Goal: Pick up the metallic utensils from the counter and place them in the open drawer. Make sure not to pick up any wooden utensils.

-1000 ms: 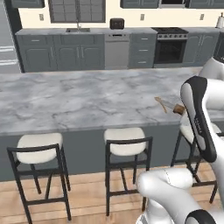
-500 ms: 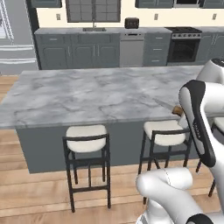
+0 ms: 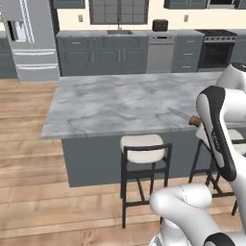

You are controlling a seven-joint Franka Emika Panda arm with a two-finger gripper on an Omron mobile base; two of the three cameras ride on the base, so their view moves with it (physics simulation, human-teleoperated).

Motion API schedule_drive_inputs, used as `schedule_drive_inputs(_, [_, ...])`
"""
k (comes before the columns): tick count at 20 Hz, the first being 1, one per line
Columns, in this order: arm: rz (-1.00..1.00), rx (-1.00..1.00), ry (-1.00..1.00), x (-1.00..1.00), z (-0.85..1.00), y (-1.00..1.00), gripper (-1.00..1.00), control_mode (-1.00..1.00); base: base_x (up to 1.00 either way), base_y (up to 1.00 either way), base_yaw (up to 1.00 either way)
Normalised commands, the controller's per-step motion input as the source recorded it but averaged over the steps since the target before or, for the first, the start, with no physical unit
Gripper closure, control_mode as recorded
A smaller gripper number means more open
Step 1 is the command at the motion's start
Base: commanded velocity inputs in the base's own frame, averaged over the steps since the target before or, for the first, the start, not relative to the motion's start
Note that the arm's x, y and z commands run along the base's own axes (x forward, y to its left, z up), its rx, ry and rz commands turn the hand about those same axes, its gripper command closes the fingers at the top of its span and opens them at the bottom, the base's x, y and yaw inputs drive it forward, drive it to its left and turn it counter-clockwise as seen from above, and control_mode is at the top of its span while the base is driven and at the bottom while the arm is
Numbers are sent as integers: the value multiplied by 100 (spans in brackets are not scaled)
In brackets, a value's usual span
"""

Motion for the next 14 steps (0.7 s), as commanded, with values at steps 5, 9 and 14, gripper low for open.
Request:
schedule_drive_inputs(5, [0, 0, 0, 0, 0, 0, 100, 100, 7, 100, 0])
schedule_drive_inputs(9, [0, 0, 0, 0, 0, 0, 100, 100, 14, 100, 0])
schedule_drive_inputs(14, [0, 0, 0, 0, 0, 0, 100, 100, 23, 100, 0])
